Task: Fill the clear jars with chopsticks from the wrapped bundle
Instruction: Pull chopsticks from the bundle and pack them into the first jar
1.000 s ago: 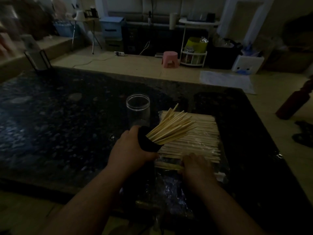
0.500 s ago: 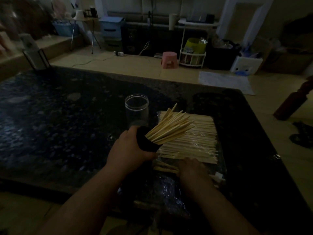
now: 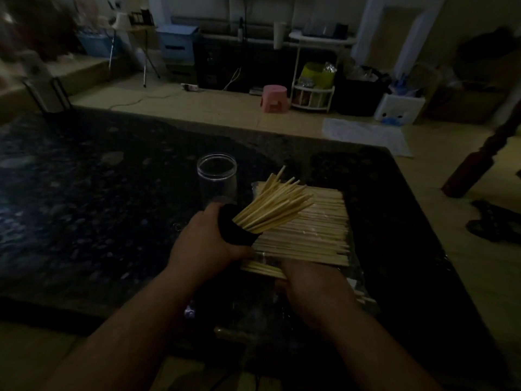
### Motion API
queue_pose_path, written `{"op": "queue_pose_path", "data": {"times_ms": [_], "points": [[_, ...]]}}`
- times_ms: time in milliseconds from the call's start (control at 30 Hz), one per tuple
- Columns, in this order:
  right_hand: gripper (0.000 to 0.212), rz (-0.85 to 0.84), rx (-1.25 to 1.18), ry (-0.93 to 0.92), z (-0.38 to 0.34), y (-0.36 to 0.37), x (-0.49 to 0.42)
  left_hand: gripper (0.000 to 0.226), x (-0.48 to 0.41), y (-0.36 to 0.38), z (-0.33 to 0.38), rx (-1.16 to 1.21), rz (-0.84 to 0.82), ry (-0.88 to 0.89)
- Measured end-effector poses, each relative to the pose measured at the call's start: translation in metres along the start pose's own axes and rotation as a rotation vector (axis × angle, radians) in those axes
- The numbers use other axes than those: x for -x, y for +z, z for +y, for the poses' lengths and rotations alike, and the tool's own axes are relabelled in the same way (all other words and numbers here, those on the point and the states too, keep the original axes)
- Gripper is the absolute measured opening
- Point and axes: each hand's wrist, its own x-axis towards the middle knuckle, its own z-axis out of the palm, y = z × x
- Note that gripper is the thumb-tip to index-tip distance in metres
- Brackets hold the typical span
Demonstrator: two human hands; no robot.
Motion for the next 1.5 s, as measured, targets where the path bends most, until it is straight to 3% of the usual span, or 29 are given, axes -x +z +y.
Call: {"op": "queue_pose_path", "data": {"times_ms": [233,367,500,700,867,1033,1067,1167,1200,1300,1433,1500], "points": [[0.032,-0.005,0.129,-0.035,-0.009,-0.041,0.008,0.085,0.000,-0.005,0.001,-0.001,0.011,-0.033],[0.044,0.240,0.193,-0.112,-0.013,-0.061,0.010,0.083,-0.001,-0.006,0.000,-0.019,0.013,-0.049],[0.037,0.548,0.044,-0.185,-0.007,-0.065,0.006,0.079,0.002,-0.006,0.003,-0.047,-0.020,-0.030],[0.030,0.646,0.058,-0.095,-0.004,-0.065,0.003,0.079,0.004,-0.005,0.002,-0.080,-0.025,-0.024],[0.005,0.679,-0.155,-0.007,0.002,-0.058,0.000,0.079,0.003,-0.003,0.001,-0.085,-0.015,-0.019],[0.022,0.614,-0.915,0.154,0.005,-0.076,-0.006,0.081,0.001,-0.002,-0.001,-0.104,-0.024,-0.021],[0.022,0.624,-0.932,0.112,0.003,-0.079,-0.005,0.083,0.001,-0.002,-0.001,-0.118,-0.031,-0.022],[0.022,0.878,-0.594,-0.103,-0.011,-0.066,-0.003,0.087,0.002,0.002,-0.003,-0.156,-0.048,-0.022],[0.021,0.920,-0.589,-0.119,-0.014,-0.061,-0.003,0.087,0.001,0.003,-0.003,-0.168,-0.054,-0.023],[0.019,0.913,-0.829,-0.056,-0.020,-0.056,-0.008,0.087,-0.001,0.005,-0.006,-0.184,-0.068,-0.024],[0.020,0.754,-1.223,0.091,-0.024,-0.055,-0.012,0.086,-0.001,0.006,-0.007,-0.196,-0.073,-0.022],[0.020,0.728,-1.276,0.139,-0.024,-0.054,-0.012,0.086,-0.001,0.006,-0.006,-0.199,-0.071,-0.011]]}}
